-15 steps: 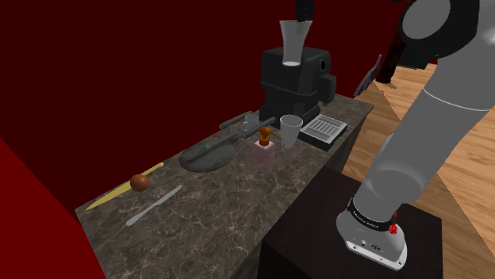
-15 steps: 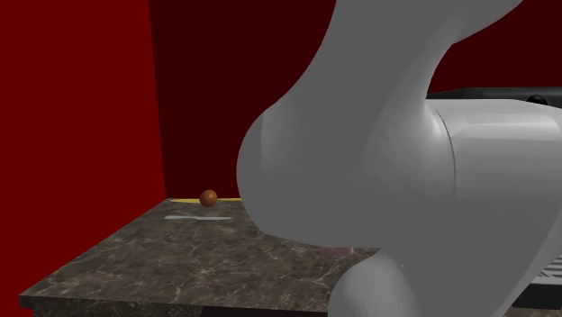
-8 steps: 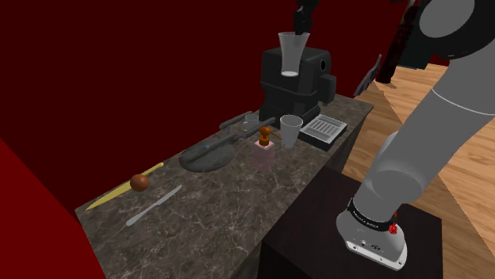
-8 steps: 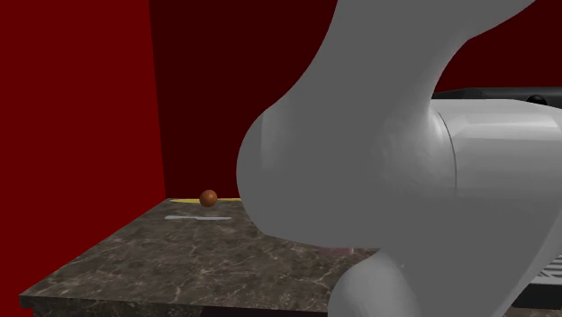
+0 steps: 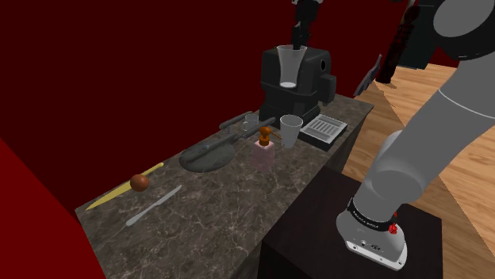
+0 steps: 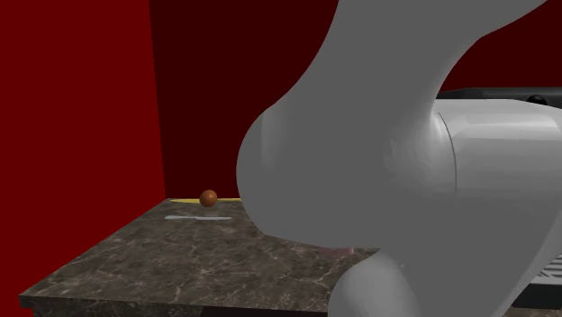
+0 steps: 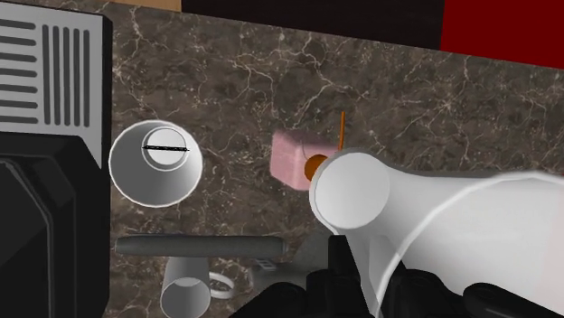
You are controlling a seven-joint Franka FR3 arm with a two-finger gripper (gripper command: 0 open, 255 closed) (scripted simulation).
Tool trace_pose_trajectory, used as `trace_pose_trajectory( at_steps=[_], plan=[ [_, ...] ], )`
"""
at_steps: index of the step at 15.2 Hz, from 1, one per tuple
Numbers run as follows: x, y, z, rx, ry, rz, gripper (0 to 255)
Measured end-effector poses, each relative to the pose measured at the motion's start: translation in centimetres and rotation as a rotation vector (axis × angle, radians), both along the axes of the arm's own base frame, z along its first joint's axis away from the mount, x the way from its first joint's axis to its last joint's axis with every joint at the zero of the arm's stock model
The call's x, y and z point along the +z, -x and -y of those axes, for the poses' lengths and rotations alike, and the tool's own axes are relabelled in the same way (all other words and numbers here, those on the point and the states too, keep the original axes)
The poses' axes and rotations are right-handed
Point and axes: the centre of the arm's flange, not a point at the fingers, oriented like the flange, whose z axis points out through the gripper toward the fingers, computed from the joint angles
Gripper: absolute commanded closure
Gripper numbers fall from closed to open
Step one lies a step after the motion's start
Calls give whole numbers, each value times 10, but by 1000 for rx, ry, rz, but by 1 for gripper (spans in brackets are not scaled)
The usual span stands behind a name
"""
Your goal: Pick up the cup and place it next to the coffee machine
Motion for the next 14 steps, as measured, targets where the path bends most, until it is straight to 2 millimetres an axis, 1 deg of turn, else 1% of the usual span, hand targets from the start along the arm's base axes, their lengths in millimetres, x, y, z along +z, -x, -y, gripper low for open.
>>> trace_pose_trajectory(
  at_steps=[14],
  plan=[
    [-75, 0, 0, 0, 0, 0, 255]
  ],
)
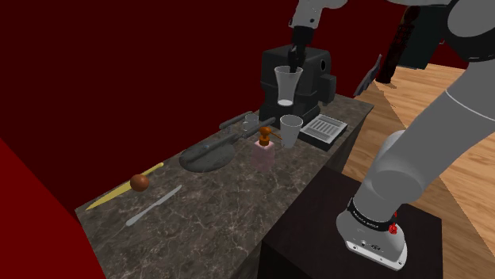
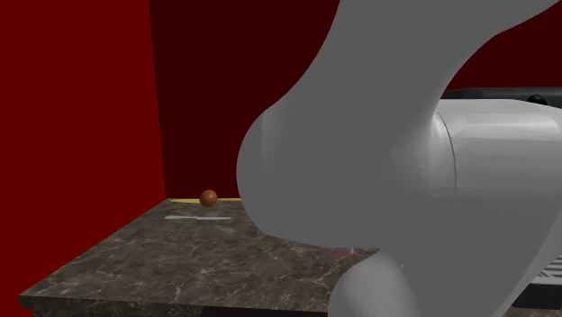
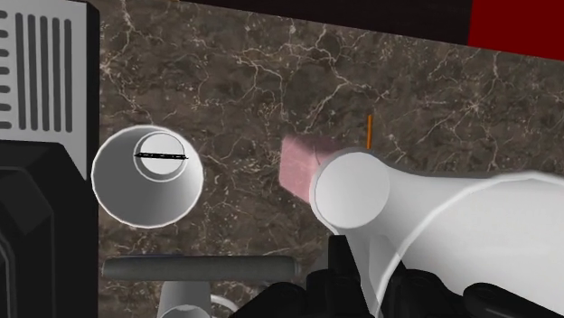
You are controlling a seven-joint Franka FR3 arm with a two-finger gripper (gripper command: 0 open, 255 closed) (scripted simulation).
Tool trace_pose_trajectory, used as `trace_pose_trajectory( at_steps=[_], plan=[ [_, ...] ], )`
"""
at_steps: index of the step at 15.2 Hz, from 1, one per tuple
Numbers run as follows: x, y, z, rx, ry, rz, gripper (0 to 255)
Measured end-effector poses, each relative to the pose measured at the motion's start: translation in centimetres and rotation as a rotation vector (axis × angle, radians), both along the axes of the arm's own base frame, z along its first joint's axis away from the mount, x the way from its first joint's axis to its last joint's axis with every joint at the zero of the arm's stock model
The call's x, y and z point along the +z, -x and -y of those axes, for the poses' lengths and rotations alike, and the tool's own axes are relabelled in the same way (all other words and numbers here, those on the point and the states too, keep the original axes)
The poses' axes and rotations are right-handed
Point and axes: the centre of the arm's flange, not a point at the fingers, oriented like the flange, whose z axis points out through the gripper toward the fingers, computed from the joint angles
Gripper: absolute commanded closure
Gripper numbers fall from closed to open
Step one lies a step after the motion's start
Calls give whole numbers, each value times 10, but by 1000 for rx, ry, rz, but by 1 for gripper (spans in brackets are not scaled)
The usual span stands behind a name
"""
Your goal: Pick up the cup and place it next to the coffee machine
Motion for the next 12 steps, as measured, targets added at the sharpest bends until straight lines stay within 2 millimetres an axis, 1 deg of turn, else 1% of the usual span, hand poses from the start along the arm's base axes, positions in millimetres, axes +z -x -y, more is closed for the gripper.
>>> trace_pose_trajectory(
  at_steps=[12],
  plan=[
    [-64, 0, 0, 0, 0, 0, 255]
  ],
)
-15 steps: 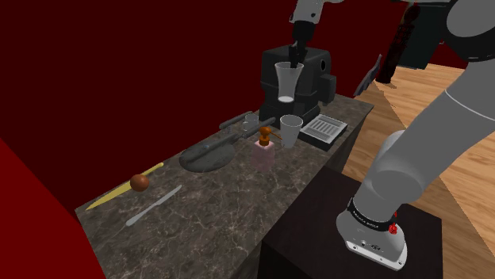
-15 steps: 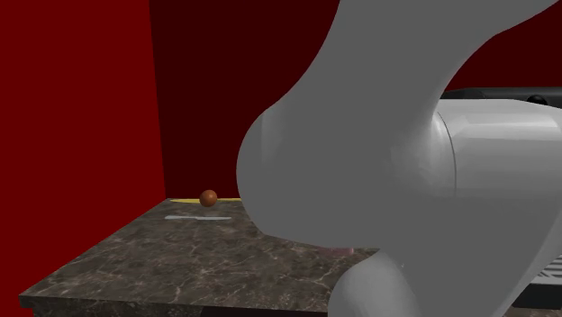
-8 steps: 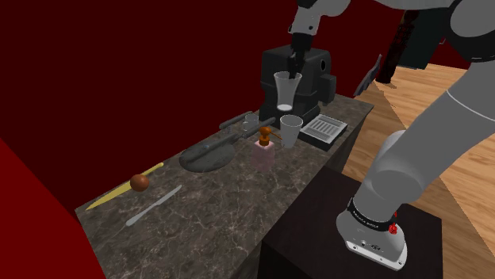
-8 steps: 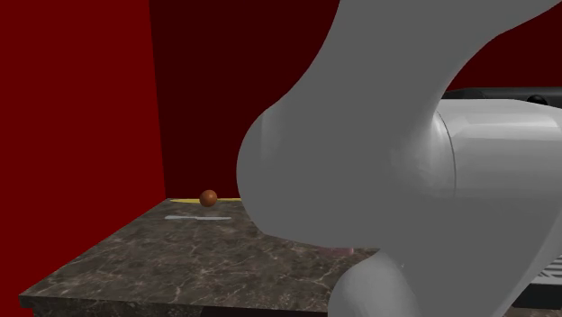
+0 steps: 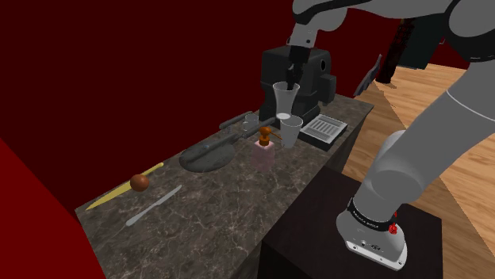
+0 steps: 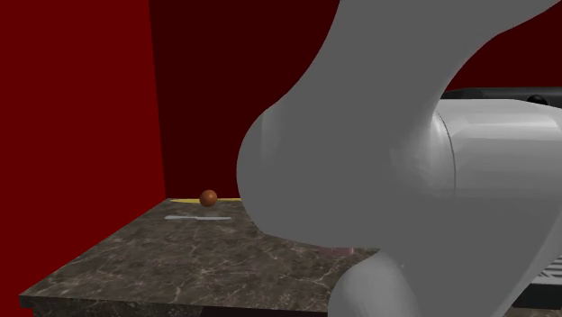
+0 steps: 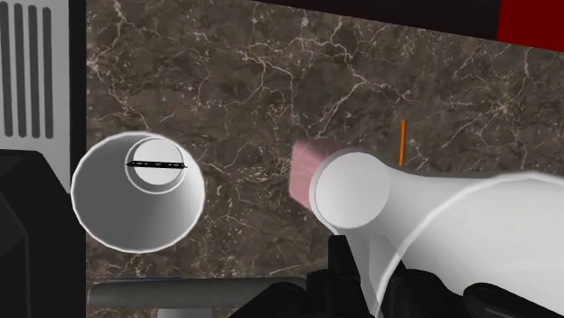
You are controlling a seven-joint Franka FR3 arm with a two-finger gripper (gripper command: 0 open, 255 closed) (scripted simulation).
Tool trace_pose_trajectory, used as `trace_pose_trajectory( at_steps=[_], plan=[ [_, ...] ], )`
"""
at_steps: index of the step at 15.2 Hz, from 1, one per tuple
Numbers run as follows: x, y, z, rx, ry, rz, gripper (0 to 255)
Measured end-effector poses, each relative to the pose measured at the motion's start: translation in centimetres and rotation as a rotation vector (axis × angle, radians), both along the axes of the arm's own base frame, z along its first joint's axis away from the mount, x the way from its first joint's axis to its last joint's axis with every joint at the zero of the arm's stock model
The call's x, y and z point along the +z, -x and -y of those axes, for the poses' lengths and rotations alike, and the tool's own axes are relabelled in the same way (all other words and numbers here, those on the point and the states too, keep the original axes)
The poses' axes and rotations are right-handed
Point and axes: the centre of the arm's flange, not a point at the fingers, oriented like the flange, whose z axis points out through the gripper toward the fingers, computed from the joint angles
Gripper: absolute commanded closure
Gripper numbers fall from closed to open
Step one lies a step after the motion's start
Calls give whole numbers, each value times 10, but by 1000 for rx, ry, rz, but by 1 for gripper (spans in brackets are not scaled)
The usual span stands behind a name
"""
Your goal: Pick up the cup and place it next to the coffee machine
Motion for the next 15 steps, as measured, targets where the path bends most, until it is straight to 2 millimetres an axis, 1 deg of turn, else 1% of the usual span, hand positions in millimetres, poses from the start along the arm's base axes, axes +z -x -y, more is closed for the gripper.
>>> trace_pose_trajectory(
  at_steps=[9, 15],
  plan=[
    [-47, -2, -1, 0, 0, 0, 255],
    [-79, 1, -1, 0, 0, 0, 255]
  ],
)
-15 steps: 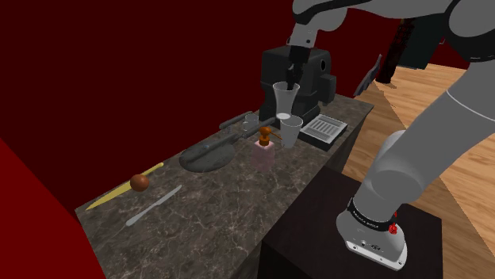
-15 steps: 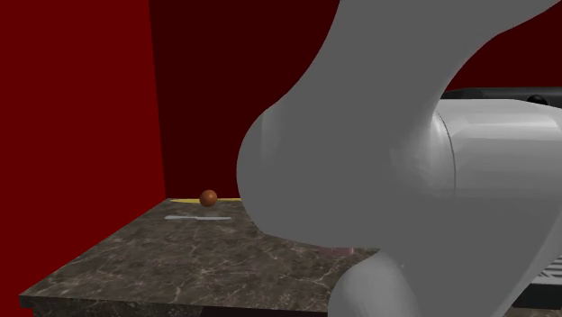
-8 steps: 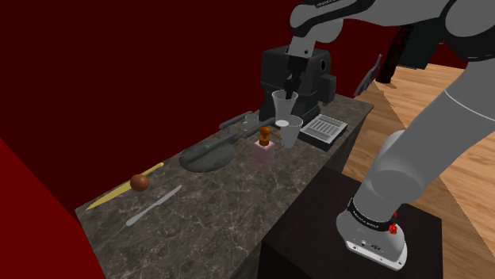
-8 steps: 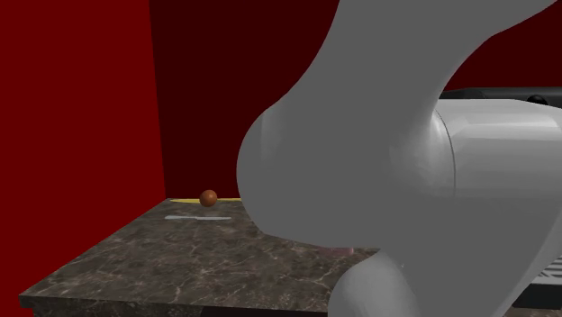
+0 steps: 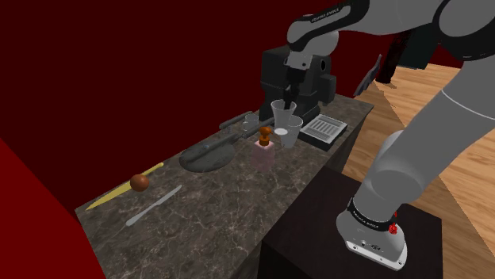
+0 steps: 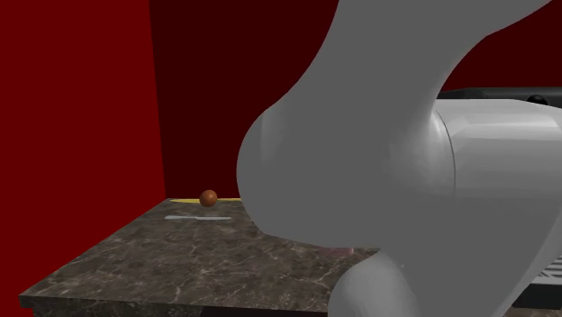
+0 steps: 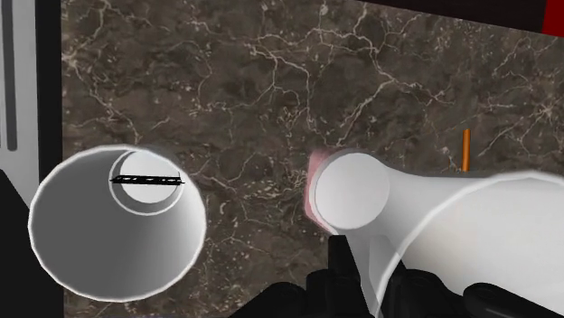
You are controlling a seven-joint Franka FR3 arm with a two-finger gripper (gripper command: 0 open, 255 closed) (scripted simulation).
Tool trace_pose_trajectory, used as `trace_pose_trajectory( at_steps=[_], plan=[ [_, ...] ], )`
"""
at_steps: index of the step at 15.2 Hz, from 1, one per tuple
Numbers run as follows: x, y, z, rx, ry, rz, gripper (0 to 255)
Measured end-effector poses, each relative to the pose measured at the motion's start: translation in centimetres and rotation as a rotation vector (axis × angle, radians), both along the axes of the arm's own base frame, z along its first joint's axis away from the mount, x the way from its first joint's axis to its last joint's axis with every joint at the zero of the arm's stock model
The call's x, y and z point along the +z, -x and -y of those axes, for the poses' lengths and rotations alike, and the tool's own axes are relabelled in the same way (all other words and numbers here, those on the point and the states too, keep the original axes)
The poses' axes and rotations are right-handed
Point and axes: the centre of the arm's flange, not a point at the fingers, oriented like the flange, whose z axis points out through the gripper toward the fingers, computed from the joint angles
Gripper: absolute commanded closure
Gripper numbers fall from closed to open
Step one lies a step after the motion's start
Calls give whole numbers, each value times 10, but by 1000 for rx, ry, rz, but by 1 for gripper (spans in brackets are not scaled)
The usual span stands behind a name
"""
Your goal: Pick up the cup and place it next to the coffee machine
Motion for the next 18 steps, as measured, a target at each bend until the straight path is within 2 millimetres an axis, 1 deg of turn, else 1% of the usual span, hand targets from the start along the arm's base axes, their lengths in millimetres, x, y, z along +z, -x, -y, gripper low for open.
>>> trace_pose_trajectory(
  at_steps=[10, 12, 18],
  plan=[
    [-52, -1, 1, -1, 1, 3, 255],
    [-60, -1, 1, -1, 1, 3, 255],
    [-95, -1, 1, 0, 0, 0, 255]
  ],
)
